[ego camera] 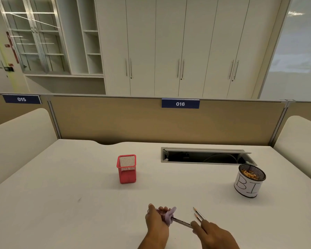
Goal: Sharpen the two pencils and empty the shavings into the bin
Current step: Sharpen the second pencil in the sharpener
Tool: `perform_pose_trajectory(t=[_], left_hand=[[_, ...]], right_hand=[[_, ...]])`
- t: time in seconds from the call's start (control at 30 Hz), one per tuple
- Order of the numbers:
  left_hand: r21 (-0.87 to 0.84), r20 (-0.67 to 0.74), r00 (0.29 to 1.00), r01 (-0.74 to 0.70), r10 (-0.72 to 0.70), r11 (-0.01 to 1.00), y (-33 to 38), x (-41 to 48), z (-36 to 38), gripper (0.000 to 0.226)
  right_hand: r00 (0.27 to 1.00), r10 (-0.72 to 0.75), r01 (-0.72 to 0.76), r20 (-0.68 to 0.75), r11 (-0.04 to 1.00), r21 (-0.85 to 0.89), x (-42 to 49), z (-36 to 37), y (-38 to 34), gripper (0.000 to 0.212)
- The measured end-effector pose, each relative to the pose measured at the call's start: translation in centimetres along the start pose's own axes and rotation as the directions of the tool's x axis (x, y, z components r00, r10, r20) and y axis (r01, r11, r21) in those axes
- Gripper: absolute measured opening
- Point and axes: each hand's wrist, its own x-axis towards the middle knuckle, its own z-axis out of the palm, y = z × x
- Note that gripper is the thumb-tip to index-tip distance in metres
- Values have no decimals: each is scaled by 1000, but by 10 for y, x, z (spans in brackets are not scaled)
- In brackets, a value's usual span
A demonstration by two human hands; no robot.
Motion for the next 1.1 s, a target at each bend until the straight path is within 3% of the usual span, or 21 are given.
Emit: perform_pose_trajectory(t=[0.07,0.1,0.13,0.17,0.2,0.23,0.27,0.3,0.33,0.4,0.43,0.47,0.5,0.53,0.57,0.6,0.67,0.73,0.87,1.1], left_hand=[[43,16,999,-42,42,998,-1,-3,6,37],[62,27,998,-62,60,996,-2,-3,8,36],[82,44,996,-79,76,994,-3,-3,10,35],[96,64,994,-93,88,991,-4,-2,11,34],[109,91,992,-102,93,989,-4,-1,12,34],[116,113,989,-103,90,988,-5,1,11,34],[112,129,989,-94,79,989,-6,2,10,34],[103,143,988,-81,66,991,-7,1,10,34],[95,156,986,-70,55,993,-7,0,10,34],[93,162,985,-69,53,993,-7,0,11,37],[94,157,986,-76,60,993,-6,1,12,38],[88,150,986,-85,71,993,-6,1,14,38],[73,145,986,-94,82,993,-5,0,15,38],[40,139,986,-100,94,994,-5,0,16,39],[10,133,986,-105,102,994,-3,0,18,40],[-9,124,986,-108,108,994,-2,-1,20,41],[-6,103,986,-130,130,992,-2,-3,23,41],[20,93,985,-145,142,989,-2,-7,25,38],[-2,71,985,-161,160,987,-8,-10,29,26],[-6,59,986,-157,157,988,-13,-26,29,28]], right_hand=[[971,92,-104,219,994,44,2,0,0,11],[905,211,-269,370,957,110,4,0,2,8],[785,316,-487,532,846,217,6,7,5,15],[642,370,-715,671,606,349,11,3,6,30],[474,324,-874,818,283,395,12,0,10,36],[325,201,-938,924,-52,341,13,-5,12,31],[242,114,-908,964,-323,266,11,-10,14,31],[200,62,-863,978,-461,206,7,-10,14,35],[191,50,-846,980,-499,190,7,-11,15,37],[228,100,-876,969,-413,249,10,-16,10,30],[287,165,-899,944,-293,325,13,-20,9,23],[364,264,-918,893,-62,392,15,-22,8,16],[501,352,-864,790,251,436,15,-22,9,13],[669,382,-711,637,579,399,14,-17,12,16],[837,324,-469,441,839,275,13,-11,15,15],[944,211,-255,251,954,156,11,-6,19,19],[998,57,-57,-16,998,1,9,2,23,53],[989,-13,5,-145,998,-58,9,11,25,59],[985,-71,41,-155,982,-185,10,19,26,26],[989,-64,53,-134,995,-80,9,-1,23,33]])
